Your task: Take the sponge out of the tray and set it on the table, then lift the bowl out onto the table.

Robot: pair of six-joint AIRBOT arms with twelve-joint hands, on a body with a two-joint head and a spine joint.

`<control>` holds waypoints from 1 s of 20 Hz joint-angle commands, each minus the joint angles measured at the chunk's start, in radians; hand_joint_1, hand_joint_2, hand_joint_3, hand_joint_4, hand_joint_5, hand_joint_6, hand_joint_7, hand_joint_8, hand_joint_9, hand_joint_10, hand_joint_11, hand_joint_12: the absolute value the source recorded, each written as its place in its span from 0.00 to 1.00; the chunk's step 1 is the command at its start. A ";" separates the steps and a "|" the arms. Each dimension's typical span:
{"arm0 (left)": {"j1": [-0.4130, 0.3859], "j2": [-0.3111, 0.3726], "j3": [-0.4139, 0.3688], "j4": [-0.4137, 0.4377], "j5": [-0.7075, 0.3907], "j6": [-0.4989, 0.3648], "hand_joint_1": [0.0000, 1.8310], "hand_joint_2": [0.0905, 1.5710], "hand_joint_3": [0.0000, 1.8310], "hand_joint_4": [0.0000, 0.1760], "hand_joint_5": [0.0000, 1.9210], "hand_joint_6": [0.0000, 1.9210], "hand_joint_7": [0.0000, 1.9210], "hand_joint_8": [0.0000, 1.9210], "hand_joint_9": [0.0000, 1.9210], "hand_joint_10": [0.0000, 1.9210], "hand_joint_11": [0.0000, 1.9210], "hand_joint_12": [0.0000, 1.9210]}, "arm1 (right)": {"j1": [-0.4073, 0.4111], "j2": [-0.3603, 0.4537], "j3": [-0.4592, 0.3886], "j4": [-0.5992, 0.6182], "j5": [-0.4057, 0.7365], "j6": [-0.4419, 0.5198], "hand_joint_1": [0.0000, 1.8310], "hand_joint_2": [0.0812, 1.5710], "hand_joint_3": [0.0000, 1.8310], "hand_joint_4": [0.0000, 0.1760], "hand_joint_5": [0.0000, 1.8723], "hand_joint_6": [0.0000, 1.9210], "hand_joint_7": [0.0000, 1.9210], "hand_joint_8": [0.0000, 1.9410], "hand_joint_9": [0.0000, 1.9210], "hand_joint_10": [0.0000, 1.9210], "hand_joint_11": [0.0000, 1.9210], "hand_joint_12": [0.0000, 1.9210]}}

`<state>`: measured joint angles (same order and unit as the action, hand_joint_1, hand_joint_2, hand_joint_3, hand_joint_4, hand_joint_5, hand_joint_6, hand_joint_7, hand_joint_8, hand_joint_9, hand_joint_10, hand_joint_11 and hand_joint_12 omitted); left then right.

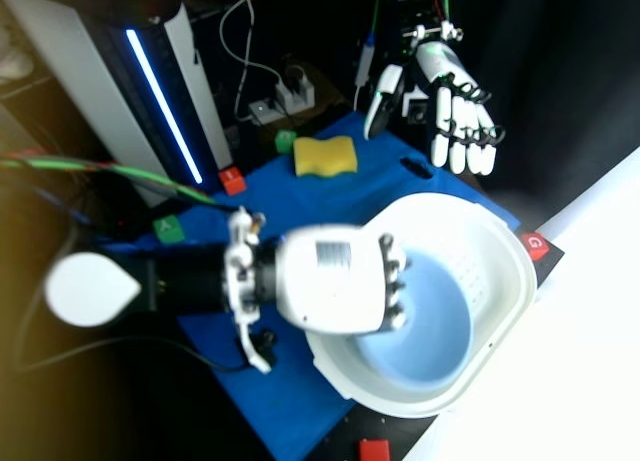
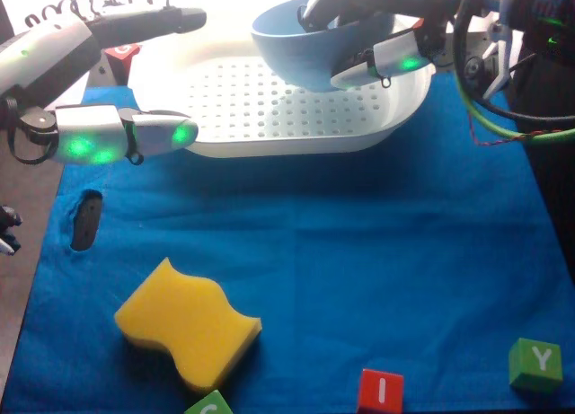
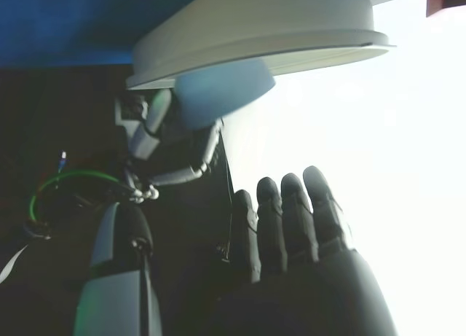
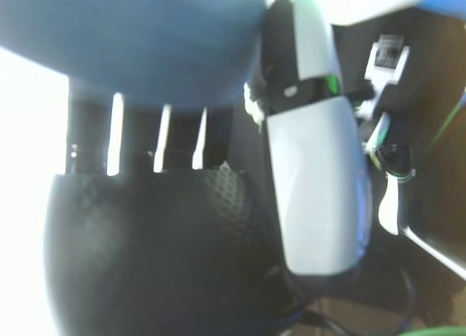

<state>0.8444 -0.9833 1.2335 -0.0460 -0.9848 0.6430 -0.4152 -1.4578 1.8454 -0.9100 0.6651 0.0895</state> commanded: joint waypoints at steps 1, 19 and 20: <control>-0.003 -0.009 0.001 -0.020 -0.128 -0.008 0.37 0.63 0.00 0.22 0.21 0.00 0.19 0.00 0.13 0.00 0.00 0.26 | 0.017 0.007 -0.002 0.060 0.076 0.001 0.62 0.73 0.00 0.00 0.47 0.59 0.69 0.15 0.60 0.60 0.52 0.82; 0.049 0.043 -0.045 -0.070 -0.209 -0.013 0.37 0.61 0.00 0.16 0.22 0.00 0.20 0.00 0.14 0.00 0.00 0.29 | -0.036 0.385 -0.411 0.159 0.353 -0.132 0.63 0.69 0.00 0.00 0.54 0.47 0.73 0.99 0.86 1.00 0.86 1.00; 0.049 0.045 -0.046 -0.071 -0.210 -0.013 0.37 0.61 0.00 0.12 0.22 0.00 0.20 0.00 0.14 0.00 0.00 0.28 | -0.057 0.402 -0.434 0.159 0.370 -0.136 0.65 0.66 0.00 0.00 0.60 0.39 0.71 1.00 0.83 1.00 0.83 1.00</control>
<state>0.9016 -0.9421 1.1881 -0.1036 -1.0660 0.6357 -0.5034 -1.0409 1.3926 -0.8169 0.9520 -0.0467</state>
